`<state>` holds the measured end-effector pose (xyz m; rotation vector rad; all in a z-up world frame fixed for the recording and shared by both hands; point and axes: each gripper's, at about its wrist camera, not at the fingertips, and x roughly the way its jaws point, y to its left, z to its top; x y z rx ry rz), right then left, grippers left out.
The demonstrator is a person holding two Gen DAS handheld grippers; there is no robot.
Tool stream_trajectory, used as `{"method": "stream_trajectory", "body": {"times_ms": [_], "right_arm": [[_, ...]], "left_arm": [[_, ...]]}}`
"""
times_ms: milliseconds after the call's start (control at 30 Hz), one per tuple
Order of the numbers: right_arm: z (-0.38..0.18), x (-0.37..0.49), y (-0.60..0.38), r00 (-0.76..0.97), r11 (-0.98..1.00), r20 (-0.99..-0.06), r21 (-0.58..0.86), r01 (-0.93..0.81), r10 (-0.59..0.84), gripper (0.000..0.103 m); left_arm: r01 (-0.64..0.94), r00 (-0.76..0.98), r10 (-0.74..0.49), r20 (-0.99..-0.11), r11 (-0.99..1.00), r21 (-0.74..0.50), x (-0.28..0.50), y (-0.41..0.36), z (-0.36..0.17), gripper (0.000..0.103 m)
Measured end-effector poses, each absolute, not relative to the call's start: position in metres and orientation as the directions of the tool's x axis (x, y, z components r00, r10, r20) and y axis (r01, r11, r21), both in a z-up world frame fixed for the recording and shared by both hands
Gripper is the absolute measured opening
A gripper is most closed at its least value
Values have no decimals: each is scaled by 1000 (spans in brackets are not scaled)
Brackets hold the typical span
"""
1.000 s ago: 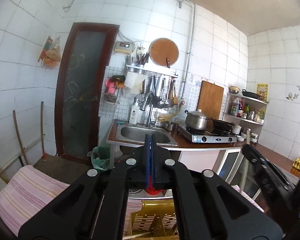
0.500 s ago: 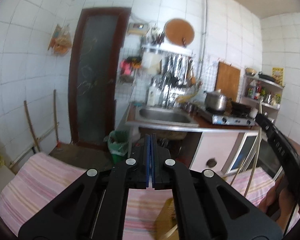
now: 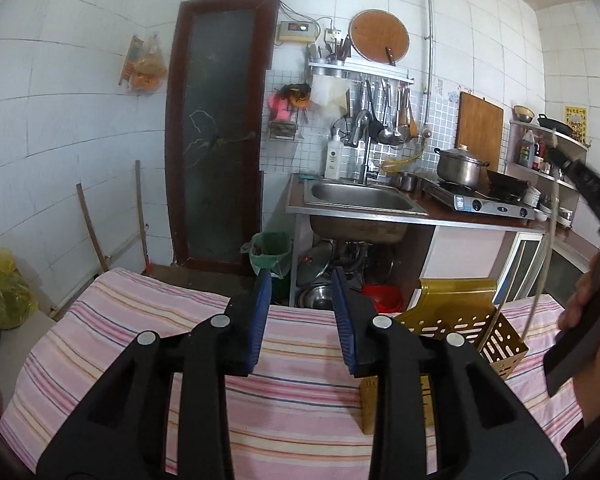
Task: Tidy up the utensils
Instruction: 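Open the left tool and return it over the remaining utensils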
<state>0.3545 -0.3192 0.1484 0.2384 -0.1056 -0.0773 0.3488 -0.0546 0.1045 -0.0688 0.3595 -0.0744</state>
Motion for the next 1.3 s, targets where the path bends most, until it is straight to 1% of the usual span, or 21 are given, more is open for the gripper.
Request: {"method": "stream_trajectory", "body": {"times_ms": [133,200,267,300,333,367,400,433,567,633,667,700,733,833,933,1300], "right_arm": [[136,355,-315,994,977,80,206,62,-80,6],[132,355,-316,996,977,49,204,60,-72,6],[129,352,-317,999,979,-5,198,54,-54,7],[128,349,-316,998,980,-21,190,57,-54,7],[128,343,-315,998,981,-39,181,65,-59,14],[128,336,-315,996,983,-66,169,76,-66,26],[128,329,-315,994,983,-80,162,89,-77,58],[128,318,-315,992,983,-87,152,103,-90,67],[125,283,-312,982,987,-171,123,103,-81,67],[118,260,-311,972,988,-223,117,105,-77,68],[114,250,-308,967,989,-245,110,101,-71,69],[110,244,-306,962,990,-262,102,101,-71,72],[105,236,-304,957,991,-282,91,102,-73,75],[86,213,-297,935,994,-349,59,94,-68,77],[69,196,-295,920,993,-386,57,102,-72,80],[6,176,-292,831,987,-550,63,148,-89,80]], "left_arm": [[62,929,-84,-361,995,-72,347,-54,92,30],[61,925,-81,-371,996,-65,344,-54,86,30],[57,917,-81,-390,996,-73,342,-52,79,38],[53,913,-81,-400,995,-81,339,-49,76,46],[50,911,-81,-404,995,-86,337,-47,75,55],[42,909,-78,-409,994,-97,333,-43,73,60],[37,907,-78,-414,994,-105,329,-39,73,69],[36,904,-78,-420,994,-107,326,-37,72,74],[22,886,-69,-459,994,-106,305,-24,65,81],[8,879,-60,-473,994,-111,290,-17,60,89],[2,877,-55,-477,994,-111,285,-14,58,92],[-4,874,-50,-483,994,-109,278,-12,55,95],[-9,871,-43,-489,995,-103,270,-9,52,96],[-21,863,-21,-505,997,-78,252,-6,42,98],[-19,850,-16,-527,998,-60,240,-2,32,98],[-15,781,-12,-625,999,-38,223,2,-11,98]]}}
